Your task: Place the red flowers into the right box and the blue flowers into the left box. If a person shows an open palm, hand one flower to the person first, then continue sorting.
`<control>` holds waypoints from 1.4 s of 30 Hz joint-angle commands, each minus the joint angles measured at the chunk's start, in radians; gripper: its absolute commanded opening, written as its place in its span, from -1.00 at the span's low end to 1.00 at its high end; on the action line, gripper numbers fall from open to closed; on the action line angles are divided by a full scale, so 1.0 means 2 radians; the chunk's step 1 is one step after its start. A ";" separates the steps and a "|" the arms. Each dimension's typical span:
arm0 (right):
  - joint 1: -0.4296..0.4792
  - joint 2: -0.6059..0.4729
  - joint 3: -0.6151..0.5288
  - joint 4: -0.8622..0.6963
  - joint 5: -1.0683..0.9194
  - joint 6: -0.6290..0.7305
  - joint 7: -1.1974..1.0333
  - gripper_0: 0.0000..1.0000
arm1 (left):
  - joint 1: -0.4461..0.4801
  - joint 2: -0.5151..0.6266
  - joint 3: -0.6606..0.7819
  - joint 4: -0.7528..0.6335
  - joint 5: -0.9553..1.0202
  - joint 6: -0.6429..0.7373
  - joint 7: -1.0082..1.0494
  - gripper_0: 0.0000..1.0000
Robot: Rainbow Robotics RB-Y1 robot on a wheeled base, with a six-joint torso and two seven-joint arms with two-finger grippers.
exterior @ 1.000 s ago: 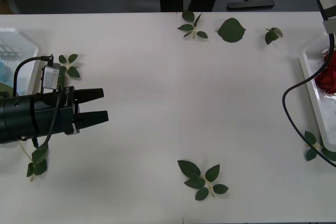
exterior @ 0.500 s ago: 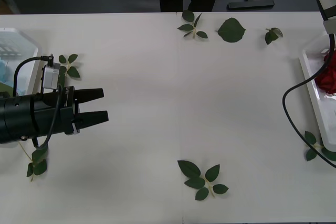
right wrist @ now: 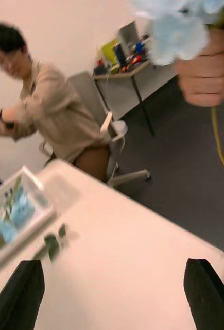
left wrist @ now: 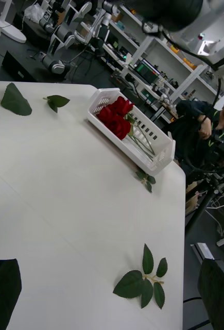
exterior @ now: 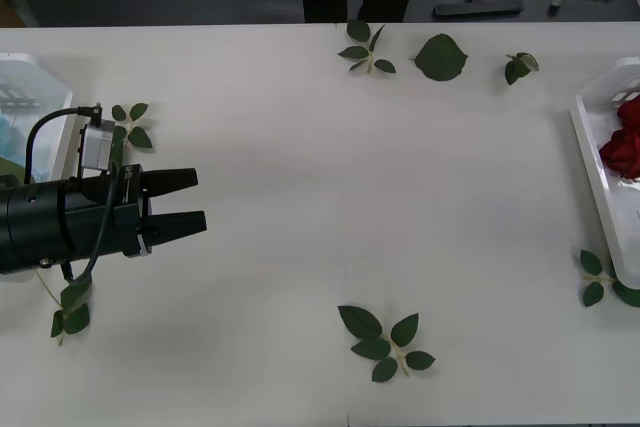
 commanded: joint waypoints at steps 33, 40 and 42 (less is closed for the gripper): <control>0.272 -0.144 -0.107 -0.036 -0.176 0.273 0.246 0.58 | 0.036 0.039 -0.003 -0.098 0.058 -0.038 -0.008 1.00; 0.273 -0.141 -0.107 -0.036 -0.170 0.272 0.246 0.58 | 0.074 0.056 0.000 -0.163 0.056 -0.065 -0.008 1.00; 0.273 -0.141 -0.107 -0.036 -0.170 0.272 0.246 0.58 | 0.087 0.063 0.003 -0.176 0.055 -0.065 -0.008 1.00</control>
